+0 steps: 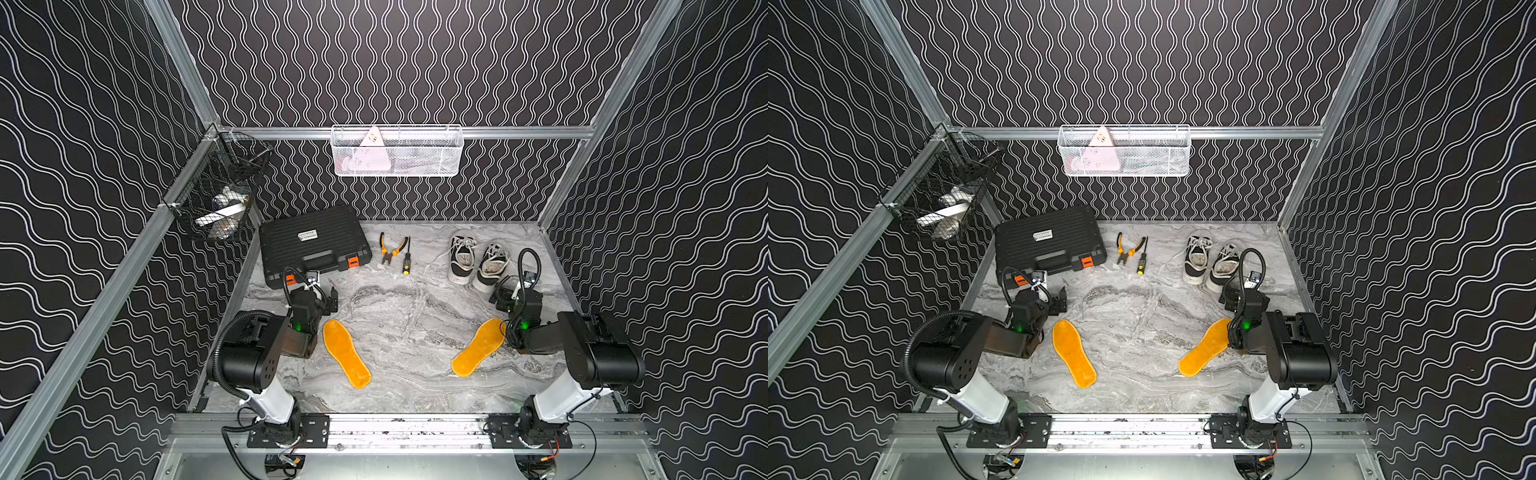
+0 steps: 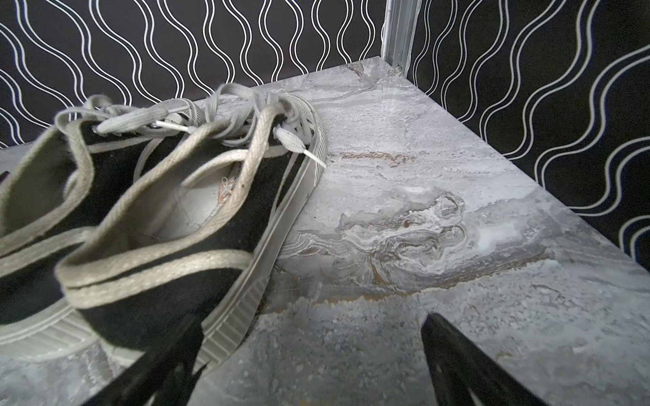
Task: Insert the insole into the shoe
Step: Move the shoe to the center of the board.
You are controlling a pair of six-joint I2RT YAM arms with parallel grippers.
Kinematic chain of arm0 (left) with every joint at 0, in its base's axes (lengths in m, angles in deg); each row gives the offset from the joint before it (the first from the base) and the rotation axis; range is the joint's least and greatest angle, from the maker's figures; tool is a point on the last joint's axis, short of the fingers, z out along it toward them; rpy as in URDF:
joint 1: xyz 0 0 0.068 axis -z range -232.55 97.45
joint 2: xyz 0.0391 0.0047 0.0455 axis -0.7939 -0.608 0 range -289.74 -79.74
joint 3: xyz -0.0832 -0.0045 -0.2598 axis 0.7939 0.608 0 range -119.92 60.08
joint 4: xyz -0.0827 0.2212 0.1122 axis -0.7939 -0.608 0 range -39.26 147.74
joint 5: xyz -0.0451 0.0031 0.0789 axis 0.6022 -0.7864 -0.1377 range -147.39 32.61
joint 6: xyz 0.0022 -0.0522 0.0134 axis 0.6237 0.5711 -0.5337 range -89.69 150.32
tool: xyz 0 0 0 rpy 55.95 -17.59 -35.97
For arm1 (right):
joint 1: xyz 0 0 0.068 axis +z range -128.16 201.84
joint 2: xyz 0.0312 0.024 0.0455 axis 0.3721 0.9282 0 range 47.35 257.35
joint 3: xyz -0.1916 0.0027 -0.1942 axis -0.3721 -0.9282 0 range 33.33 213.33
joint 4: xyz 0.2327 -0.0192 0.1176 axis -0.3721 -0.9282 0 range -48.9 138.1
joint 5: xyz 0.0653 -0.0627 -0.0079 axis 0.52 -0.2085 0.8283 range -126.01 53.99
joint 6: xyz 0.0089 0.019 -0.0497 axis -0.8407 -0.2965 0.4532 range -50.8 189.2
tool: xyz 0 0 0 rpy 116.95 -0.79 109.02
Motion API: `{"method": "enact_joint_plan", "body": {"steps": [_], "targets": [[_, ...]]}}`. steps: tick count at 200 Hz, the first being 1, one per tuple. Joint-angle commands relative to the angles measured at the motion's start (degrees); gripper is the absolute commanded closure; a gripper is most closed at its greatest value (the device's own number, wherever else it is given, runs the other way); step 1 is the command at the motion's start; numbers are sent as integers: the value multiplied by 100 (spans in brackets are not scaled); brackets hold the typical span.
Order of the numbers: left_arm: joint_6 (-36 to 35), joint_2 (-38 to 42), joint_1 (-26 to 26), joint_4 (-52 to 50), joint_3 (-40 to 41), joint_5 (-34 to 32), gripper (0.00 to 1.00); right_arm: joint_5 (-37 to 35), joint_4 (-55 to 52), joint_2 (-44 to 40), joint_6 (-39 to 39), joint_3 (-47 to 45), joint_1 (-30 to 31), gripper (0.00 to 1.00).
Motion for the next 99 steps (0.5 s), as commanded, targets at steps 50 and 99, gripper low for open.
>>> {"method": "enact_joint_plan", "body": {"steps": [50, 99], "targets": [[1, 1, -10, 136, -36, 49, 0, -60, 211, -6, 44, 13, -4, 1], [-60, 493, -8, -1597, -791, 128, 0, -299, -973, -681, -81, 388, -21, 0]]}}
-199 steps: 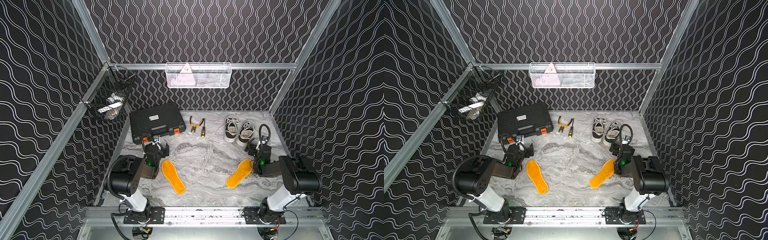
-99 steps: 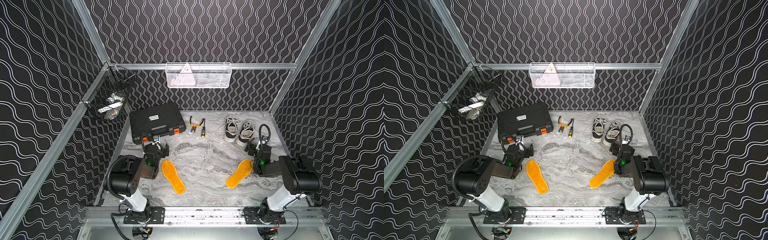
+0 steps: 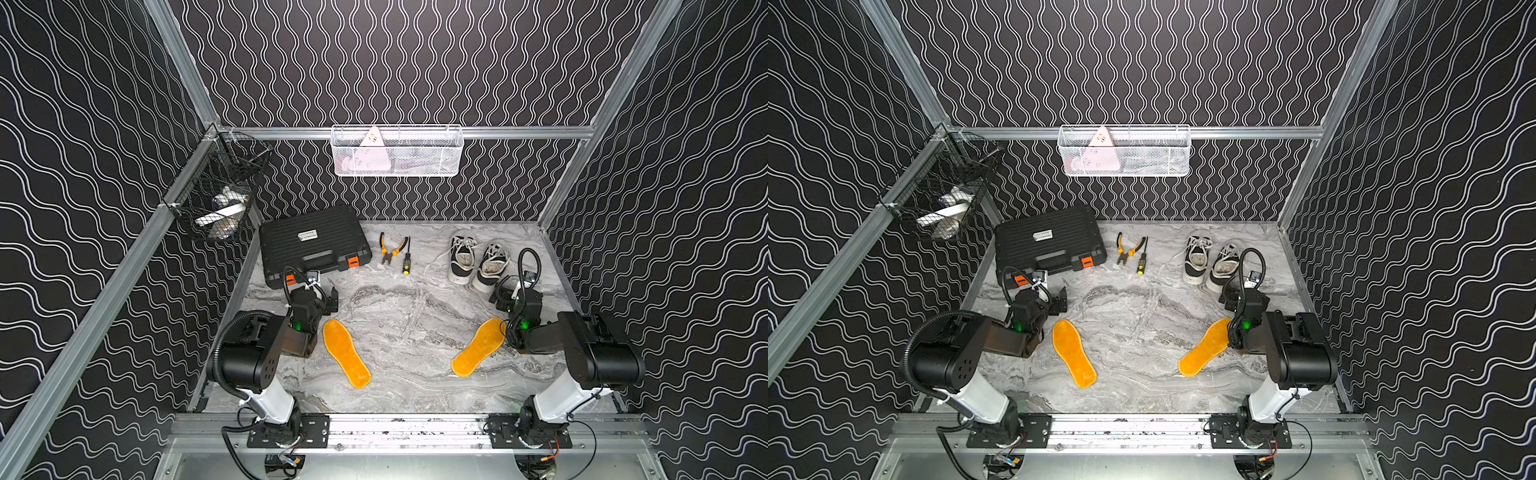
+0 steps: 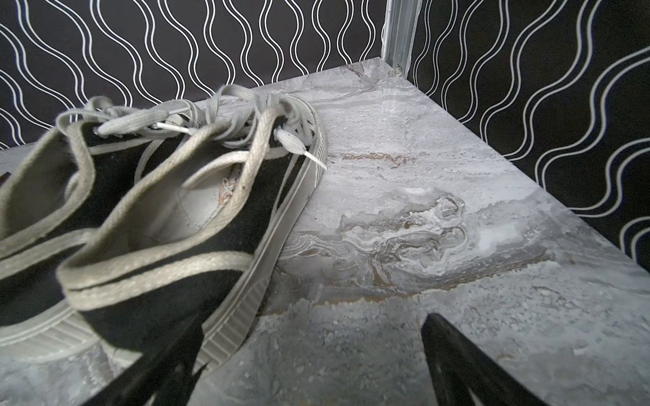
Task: Insert the insole into the shoe
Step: Move the shoe to the center of the board.
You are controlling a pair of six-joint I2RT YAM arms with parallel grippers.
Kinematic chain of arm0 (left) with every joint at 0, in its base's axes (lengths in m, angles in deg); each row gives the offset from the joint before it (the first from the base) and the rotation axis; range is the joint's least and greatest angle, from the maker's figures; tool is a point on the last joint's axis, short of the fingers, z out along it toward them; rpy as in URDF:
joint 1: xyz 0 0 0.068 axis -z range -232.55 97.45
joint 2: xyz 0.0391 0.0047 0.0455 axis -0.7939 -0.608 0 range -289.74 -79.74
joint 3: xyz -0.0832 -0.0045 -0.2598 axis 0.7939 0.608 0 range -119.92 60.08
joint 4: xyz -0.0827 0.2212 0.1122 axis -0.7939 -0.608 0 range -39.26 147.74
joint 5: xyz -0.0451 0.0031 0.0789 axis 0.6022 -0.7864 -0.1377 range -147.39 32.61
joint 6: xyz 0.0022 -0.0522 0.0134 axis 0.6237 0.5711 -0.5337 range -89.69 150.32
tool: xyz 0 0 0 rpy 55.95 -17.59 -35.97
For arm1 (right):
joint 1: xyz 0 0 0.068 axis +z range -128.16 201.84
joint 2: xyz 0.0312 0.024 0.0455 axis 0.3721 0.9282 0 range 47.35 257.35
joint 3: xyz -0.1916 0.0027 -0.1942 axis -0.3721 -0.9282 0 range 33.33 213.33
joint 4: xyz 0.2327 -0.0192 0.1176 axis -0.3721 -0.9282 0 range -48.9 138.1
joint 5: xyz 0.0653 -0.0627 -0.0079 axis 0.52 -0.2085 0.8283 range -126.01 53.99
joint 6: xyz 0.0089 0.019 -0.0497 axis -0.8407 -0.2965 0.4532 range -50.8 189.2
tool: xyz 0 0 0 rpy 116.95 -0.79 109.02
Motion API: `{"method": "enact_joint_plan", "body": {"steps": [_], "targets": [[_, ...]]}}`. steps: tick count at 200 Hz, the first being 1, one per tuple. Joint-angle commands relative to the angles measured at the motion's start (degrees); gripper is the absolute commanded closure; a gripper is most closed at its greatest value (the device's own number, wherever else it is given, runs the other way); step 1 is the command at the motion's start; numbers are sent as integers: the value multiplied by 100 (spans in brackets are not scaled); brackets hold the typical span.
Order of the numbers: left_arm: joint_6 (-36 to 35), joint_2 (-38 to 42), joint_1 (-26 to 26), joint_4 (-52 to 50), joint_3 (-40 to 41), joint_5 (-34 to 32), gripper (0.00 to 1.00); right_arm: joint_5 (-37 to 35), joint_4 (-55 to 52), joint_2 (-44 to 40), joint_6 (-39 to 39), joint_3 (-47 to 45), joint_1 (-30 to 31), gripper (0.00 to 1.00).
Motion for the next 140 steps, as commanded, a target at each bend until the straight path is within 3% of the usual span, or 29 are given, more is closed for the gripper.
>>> {"method": "enact_joint_plan", "body": {"steps": [1, 12, 31, 49, 72, 108, 140], "targets": [[-54, 428, 13, -1458, -746, 1, 0, -323, -962, -671, -95, 372, -4, 0], [47, 528, 24, -2667, -1428, -98, 0, -518, -2106, -1262, -312, 747, -4, 1], [873, 465, -16, -4208, -2474, -47, 0, -373, -3786, -1880, -933, 1448, -4, 0], [1604, 216, -187, -4893, -3030, 744, 2, -185, -5004, -1894, -1430, 2142, -4, 0], [2314, 225, 92, -5590, -3408, 369, 3, 193, -6620, -1567, -1616, 3193, 5, 1], [2952, 506, 1141, -7357, -3845, -423, 3, 853, -7882, -973, -1630, 4301, 157, 19], [3464, 513, 1807, -8329, -3816, -68, 4, 754, -8325, -262, -1525, 5035, 948, 33]]}}
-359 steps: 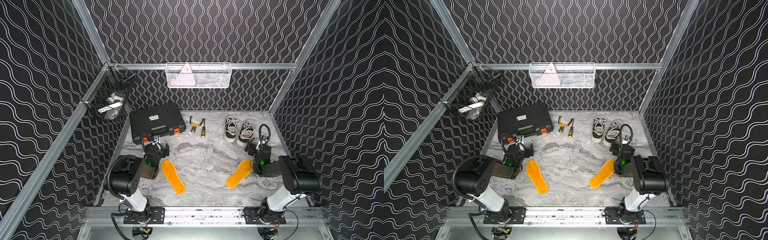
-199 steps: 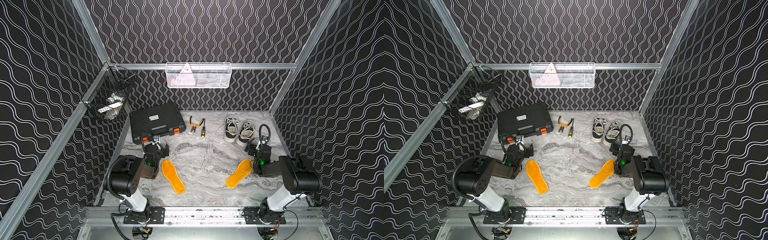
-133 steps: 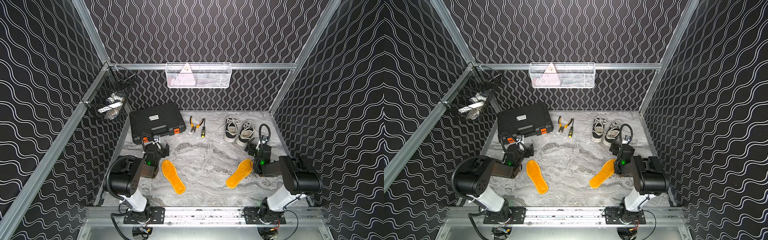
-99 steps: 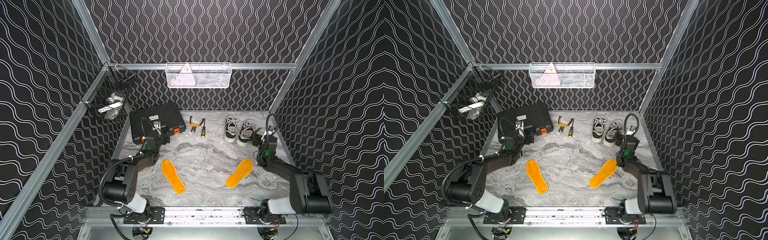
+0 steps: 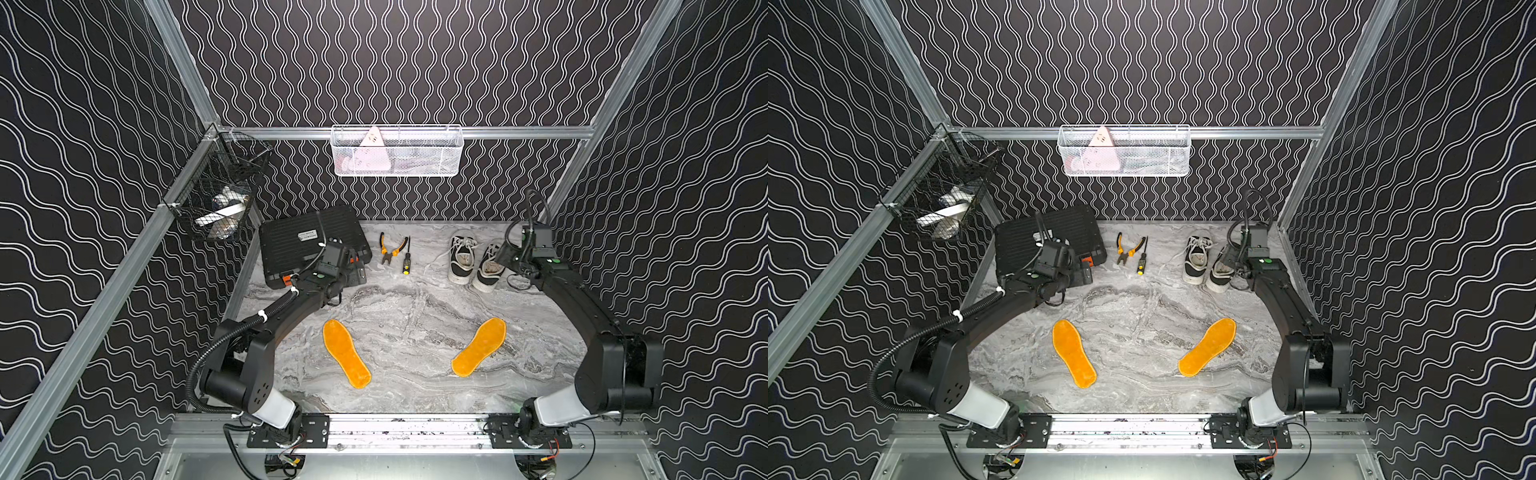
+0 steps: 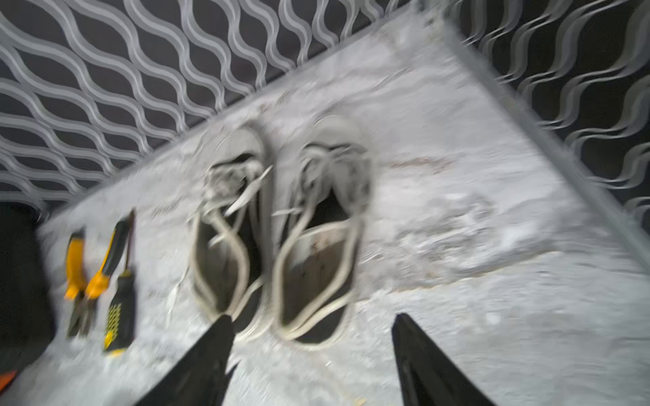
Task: Insert the insole into the shoe
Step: Move the shoe to the center of the board.
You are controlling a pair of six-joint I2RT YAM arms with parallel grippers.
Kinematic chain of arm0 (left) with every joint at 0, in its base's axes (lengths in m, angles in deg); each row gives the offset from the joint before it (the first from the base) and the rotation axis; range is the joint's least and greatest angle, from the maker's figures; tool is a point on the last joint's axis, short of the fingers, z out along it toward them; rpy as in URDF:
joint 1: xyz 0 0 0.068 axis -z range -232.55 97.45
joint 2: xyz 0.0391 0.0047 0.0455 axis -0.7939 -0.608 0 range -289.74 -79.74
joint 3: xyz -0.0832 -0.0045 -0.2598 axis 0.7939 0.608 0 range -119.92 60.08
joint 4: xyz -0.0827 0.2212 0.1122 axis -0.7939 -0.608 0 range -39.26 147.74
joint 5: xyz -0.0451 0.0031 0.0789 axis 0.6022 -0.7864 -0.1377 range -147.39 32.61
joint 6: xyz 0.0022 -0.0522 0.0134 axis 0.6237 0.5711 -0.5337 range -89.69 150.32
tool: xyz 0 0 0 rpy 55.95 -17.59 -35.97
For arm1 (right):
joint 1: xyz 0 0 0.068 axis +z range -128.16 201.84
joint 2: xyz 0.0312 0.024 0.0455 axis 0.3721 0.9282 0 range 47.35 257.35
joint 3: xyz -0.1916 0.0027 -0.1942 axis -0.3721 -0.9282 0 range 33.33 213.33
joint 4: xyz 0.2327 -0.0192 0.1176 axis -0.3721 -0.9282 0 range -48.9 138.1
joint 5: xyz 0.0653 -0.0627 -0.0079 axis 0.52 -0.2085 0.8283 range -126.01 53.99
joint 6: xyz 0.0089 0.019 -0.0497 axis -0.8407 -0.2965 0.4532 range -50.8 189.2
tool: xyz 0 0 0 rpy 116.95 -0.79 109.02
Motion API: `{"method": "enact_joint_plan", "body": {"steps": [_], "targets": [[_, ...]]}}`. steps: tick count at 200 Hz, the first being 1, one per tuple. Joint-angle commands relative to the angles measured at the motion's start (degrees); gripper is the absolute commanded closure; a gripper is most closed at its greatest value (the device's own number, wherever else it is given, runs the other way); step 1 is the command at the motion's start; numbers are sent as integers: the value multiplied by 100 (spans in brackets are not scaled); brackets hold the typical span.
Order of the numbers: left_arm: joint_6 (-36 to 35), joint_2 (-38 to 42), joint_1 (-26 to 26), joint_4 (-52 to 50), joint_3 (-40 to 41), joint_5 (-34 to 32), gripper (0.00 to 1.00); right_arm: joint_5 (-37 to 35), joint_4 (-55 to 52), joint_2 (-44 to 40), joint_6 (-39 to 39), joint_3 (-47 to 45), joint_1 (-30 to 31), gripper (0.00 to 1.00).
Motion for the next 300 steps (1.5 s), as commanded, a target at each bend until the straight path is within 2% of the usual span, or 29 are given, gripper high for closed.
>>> {"method": "enact_joint_plan", "body": {"steps": [1, 36, 73, 141, 164, 181, 205, 245, 277, 300], "targets": [[710, -3, 401, -1334, -3, -5, 4, 97, -841, 423, 12, 376, 484, 33], [886, -48, 938, -1797, -111, 174, 5, 291, -1288, 1551, 148, 1342, 903, 48], [789, 25, 1014, -2182, -295, 198, 4, -188, -1244, 2242, 388, 1851, 1122, 45], [656, 364, 1027, -2460, -224, 182, 4, -126, -1223, 3232, 716, 2731, 1161, 46], [553, 466, 1022, -2568, -308, 80, 3, 18, -1146, 3441, 788, 2709, 1170, 49], [463, 497, 1029, -2602, -341, 49, 3, 65, -982, 3492, 832, 2592, 1187, 56], [388, 490, 1021, -2649, -395, -13, 3, 235, -976, 3386, 1026, 2477, 1295, 74], [357, 386, 1030, -2677, -530, -56, 3, 435, -1124, 2830, 986, 2061, 1679, 93], [332, 389, 1023, -2782, -658, 52, 3, 429, -1262, 1974, 564, 1163, 2145, 94], [348, 445, 1024, -2869, -771, 127, 2, 496, -1330, 1266, 235, 581, 2908, 92]]}}
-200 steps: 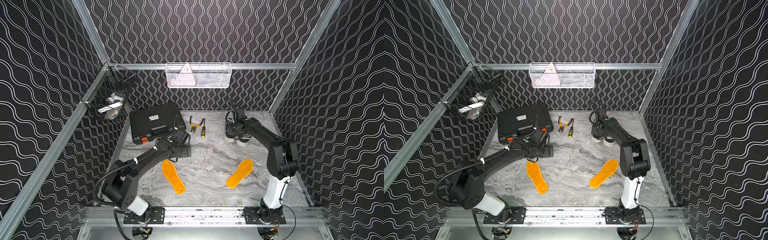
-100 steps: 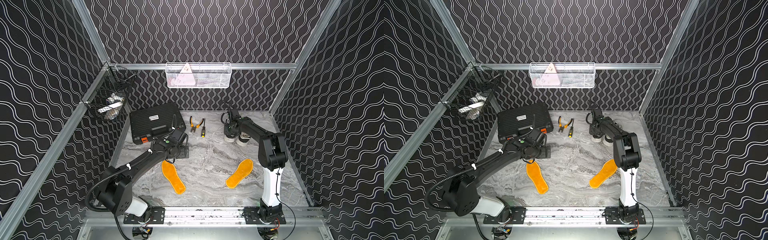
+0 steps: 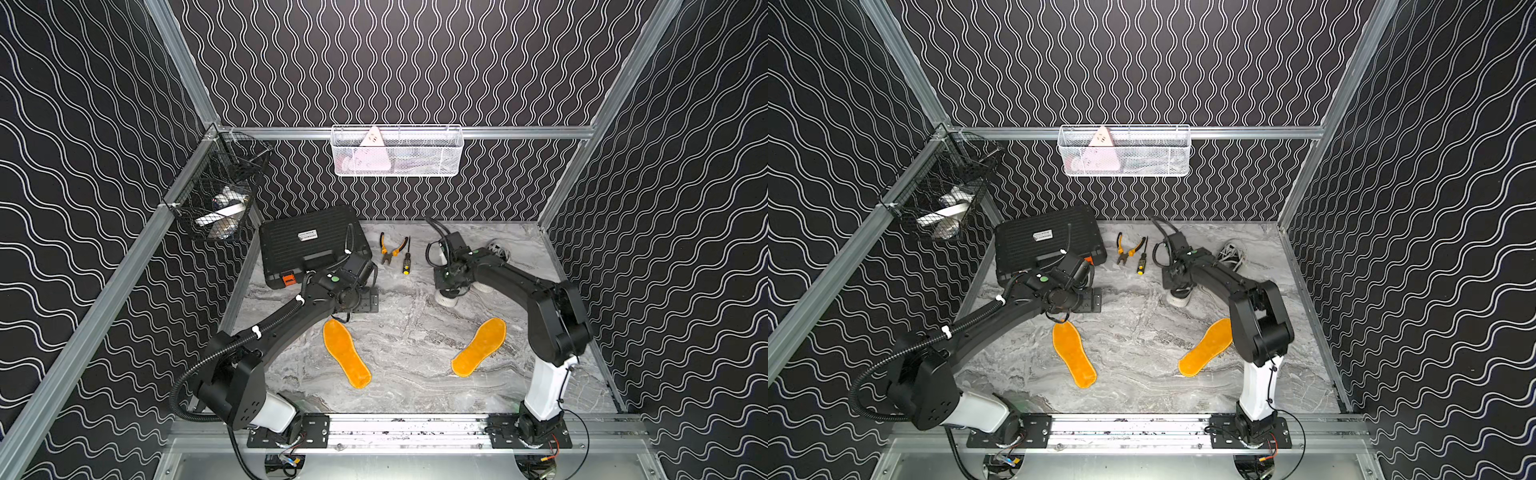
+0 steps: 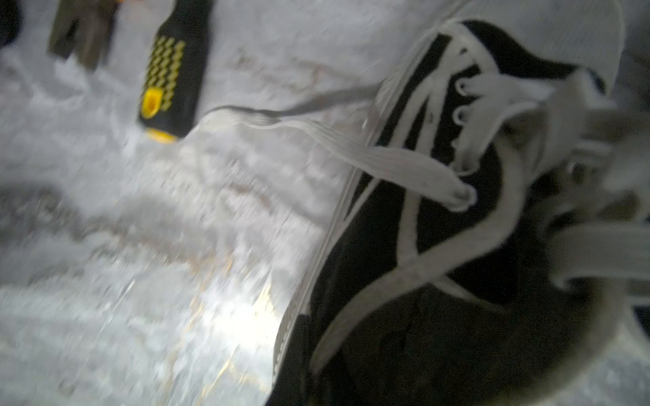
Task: Insert the insole into the shoe
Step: Move the shoe to the center of the board, then adjust the shoe at the center of the board.
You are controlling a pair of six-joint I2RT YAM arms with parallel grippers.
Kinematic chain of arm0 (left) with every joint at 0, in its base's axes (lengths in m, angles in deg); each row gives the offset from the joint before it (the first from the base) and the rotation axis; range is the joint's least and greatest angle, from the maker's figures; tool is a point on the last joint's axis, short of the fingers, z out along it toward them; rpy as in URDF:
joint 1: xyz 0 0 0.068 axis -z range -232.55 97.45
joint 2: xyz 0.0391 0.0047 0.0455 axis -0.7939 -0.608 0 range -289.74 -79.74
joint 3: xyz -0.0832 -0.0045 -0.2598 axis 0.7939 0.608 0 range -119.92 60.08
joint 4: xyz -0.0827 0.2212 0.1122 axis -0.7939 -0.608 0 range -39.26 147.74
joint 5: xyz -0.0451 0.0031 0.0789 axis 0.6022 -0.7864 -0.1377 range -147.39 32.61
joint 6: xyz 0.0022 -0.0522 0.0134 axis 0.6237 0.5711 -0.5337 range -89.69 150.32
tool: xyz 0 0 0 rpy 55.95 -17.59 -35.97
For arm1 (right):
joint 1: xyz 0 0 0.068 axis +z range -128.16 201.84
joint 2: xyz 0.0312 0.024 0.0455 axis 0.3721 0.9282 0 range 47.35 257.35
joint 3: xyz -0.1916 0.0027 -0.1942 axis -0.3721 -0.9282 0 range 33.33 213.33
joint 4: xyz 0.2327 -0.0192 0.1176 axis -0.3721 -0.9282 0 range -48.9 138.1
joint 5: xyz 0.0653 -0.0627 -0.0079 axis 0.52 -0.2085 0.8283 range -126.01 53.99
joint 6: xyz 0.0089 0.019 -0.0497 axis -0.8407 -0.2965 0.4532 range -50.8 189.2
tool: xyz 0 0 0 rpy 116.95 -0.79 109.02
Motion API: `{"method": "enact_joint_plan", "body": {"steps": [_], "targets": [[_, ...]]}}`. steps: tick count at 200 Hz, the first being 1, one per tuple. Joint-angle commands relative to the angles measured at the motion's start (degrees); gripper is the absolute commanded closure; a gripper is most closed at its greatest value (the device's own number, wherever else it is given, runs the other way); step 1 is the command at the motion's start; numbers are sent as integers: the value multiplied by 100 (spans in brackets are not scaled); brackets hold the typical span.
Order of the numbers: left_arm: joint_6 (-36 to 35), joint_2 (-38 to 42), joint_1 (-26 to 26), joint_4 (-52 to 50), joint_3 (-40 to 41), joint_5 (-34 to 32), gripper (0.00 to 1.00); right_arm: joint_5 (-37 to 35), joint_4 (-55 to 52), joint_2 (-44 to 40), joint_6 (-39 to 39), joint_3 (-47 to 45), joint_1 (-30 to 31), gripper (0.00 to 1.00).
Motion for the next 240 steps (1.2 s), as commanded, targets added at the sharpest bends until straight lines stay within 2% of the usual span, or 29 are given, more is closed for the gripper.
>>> {"method": "enact_joint_plan", "body": {"steps": [1, 28, 39, 55, 72, 95, 108, 135, 165, 240], "targets": [[-9, 52, 2, -186, -122, 42, 2, 143, -110, -585, -473, -419, 539, 91], [46, -20, 2, -102, -86, 275, 2, 221, 137, -1069, -1069, -1065, 1295, 84], [62, -64, 6, -53, -56, 349, 3, 223, 204, -1159, -1257, -1256, 1474, 77], [24, -70, 62, 21, -37, 364, 3, 232, 207, -1289, -1482, -1428, 1549, 63], [-98, -48, 150, 66, -76, 427, 3, 232, 50, -1546, -1536, -1424, 1553, 51], [-263, -149, 440, 75, -245, 556, 3, -154, -328, -1946, -1545, -1274, 1523, 46], [-289, -243, 728, 99, -383, 591, 3, -283, -487, -2083, -1545, -1252, 1463, 46], [-225, -585, 1328, 174, -704, 474, 3, -409, -892, -2005, -1649, -1299, 1264, 55], [-127, -1155, 1765, 194, -1155, 391, 3, -418, -631, -1904, -1686, -1658, 1129, 61], [360, -2092, 1831, 568, -1500, 371, 6, -48, 214, -1712, -2034, -2172, 521, 75]]}}
